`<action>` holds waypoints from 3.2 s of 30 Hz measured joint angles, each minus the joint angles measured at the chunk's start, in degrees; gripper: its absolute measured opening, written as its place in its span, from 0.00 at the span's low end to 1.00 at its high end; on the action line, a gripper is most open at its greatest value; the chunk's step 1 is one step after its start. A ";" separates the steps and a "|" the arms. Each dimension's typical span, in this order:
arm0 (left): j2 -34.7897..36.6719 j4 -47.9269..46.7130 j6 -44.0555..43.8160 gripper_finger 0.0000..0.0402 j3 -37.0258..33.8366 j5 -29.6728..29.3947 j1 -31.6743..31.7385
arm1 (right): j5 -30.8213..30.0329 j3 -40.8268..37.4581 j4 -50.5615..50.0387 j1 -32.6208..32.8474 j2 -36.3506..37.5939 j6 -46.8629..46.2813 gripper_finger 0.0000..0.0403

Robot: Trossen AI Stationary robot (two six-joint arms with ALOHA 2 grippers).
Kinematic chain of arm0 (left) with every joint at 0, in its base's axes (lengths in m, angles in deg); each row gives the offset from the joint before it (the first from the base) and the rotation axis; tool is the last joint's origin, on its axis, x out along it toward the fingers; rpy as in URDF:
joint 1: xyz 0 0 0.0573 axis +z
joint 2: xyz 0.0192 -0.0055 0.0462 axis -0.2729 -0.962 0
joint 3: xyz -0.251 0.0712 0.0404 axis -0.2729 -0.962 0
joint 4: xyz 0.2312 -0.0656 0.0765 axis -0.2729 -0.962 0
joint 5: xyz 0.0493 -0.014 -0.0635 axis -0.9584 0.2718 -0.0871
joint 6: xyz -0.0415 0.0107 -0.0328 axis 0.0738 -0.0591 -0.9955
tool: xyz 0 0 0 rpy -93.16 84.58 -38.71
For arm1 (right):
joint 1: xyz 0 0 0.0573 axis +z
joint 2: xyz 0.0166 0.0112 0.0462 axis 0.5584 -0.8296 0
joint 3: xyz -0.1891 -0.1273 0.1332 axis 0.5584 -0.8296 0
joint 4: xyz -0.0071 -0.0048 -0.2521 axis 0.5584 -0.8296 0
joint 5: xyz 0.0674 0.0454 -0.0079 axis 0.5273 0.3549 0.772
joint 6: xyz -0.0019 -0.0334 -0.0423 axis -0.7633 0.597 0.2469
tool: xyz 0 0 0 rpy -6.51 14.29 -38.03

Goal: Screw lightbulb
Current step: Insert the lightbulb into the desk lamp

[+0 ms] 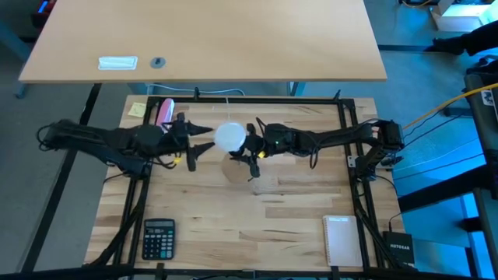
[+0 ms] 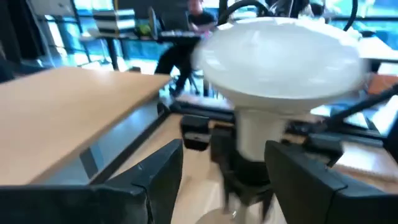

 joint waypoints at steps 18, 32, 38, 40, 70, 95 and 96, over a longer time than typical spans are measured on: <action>-15.86 -0.77 3.92 0.47 16.34 -9.49 -15.05 | -2.77 1.65 -1.04 -2.70 0.81 1.90 0.37; -15.67 -9.15 -3.27 0.70 15.92 -19.92 -12.56 | -3.01 1.65 -1.31 -2.50 0.83 2.16 0.37; -17.46 -5.39 -13.30 0.69 10.20 -33.15 -12.26 | -5.50 1.65 -1.16 -2.50 0.83 1.46 0.37; -18.23 0.89 -11.89 0.68 8.84 -33.50 -11.45 | -6.22 1.65 -1.03 -2.50 0.83 1.46 0.37; -24.13 26.25 7.23 0.44 8.04 -22.82 -1.32 | -6.22 1.65 -0.78 -2.50 0.92 1.32 0.37; -18.95 10.15 3.44 0.37 8.30 -5.20 -1.10 | 9.90 3.60 -4.72 -2.48 0.72 -0.21 0.37; -18.84 9.72 3.55 0.37 8.30 -2.93 -0.94 | 11.87 3.60 -4.72 -2.48 0.72 -0.16 0.37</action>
